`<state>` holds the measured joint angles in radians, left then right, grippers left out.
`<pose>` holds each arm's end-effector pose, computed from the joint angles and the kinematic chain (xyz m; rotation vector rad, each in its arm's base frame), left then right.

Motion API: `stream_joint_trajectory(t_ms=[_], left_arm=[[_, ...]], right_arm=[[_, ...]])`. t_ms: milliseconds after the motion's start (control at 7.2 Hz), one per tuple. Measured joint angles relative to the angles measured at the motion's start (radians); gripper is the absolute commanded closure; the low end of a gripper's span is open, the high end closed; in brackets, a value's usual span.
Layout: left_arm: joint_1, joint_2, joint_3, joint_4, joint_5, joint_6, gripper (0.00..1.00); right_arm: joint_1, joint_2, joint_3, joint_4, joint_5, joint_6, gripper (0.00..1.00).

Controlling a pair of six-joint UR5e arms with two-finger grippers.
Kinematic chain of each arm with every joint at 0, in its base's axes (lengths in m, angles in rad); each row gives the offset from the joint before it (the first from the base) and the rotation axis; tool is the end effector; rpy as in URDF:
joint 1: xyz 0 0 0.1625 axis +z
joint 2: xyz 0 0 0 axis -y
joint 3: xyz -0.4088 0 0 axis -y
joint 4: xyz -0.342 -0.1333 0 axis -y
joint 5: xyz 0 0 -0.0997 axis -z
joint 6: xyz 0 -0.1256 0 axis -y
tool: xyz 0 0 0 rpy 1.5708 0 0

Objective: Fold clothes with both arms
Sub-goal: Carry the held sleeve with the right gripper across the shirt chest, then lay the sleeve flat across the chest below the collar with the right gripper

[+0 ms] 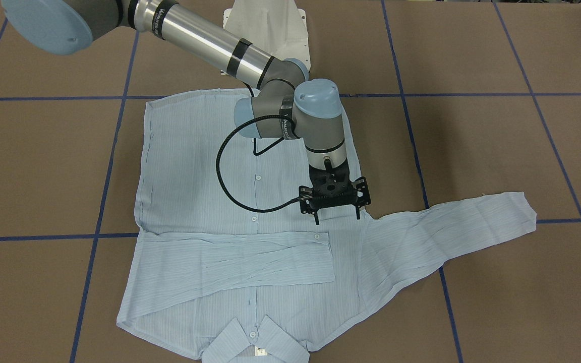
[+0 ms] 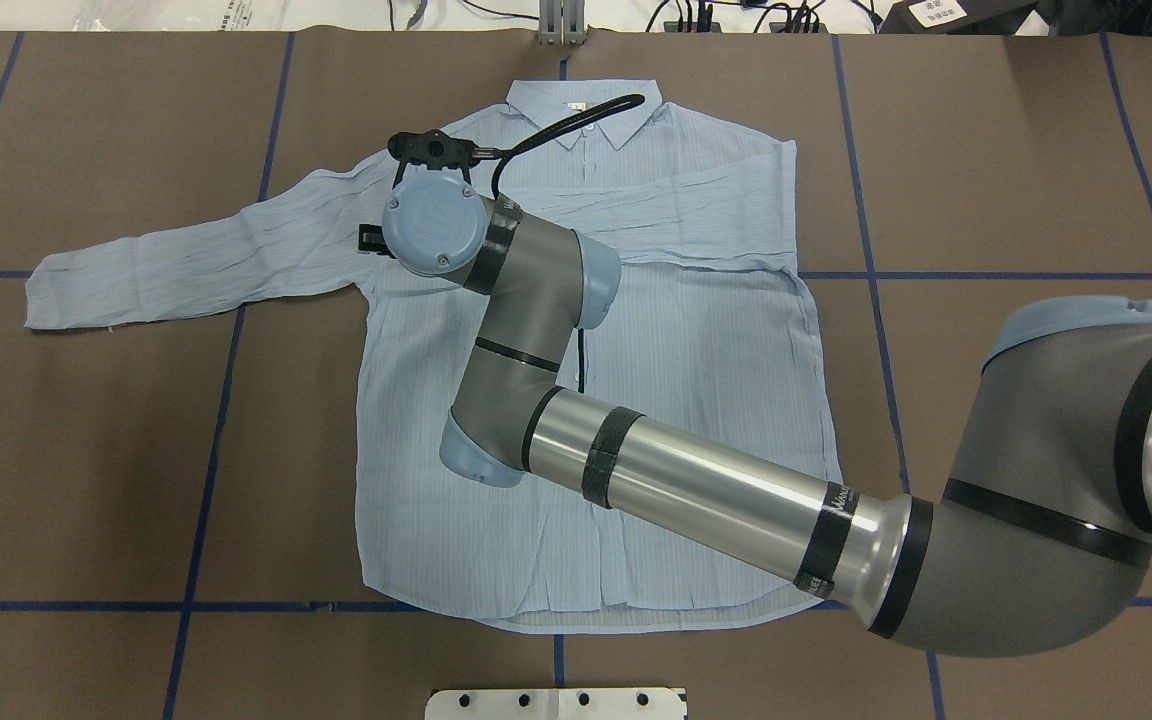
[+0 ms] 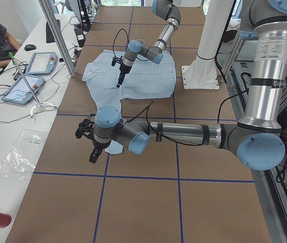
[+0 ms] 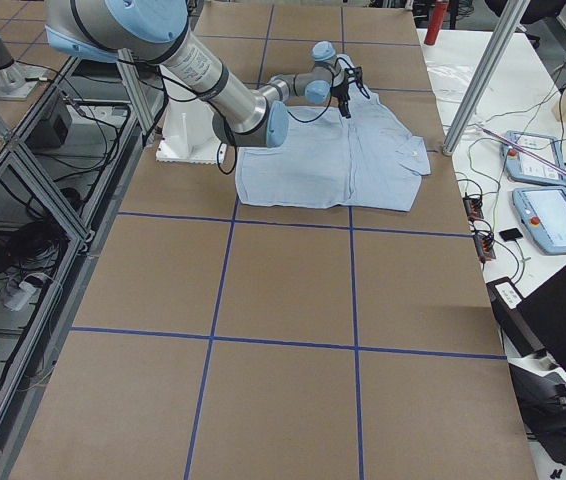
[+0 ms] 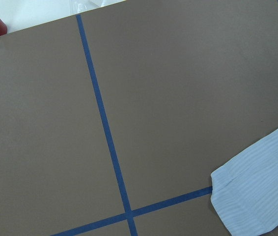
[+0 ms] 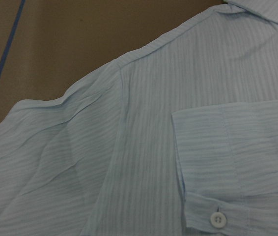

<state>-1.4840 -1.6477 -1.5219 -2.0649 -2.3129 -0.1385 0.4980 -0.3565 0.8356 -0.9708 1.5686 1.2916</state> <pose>-0.0044 -0.5081 0.5910 0.4128 0.7756 0.1453 -0.6780 -0.5207 0.1189 0.4115 -0.9997 0.1983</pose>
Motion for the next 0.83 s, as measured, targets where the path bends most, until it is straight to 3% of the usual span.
stream_joint_trajectory(t_ms=[417, 833], left_arm=[[0.119, 0.008, -0.004, -0.156, 0.055, -0.309, 0.01], [0.317, 0.034, 0.0, -0.282, 0.258, -0.639, 0.06]], right_arm=[[0.051, -0.008, 0.206, -0.301, 0.098, -0.014, 0.01], [0.15, -0.114, 0.421, -0.54, 0.234, -0.156, 0.01]])
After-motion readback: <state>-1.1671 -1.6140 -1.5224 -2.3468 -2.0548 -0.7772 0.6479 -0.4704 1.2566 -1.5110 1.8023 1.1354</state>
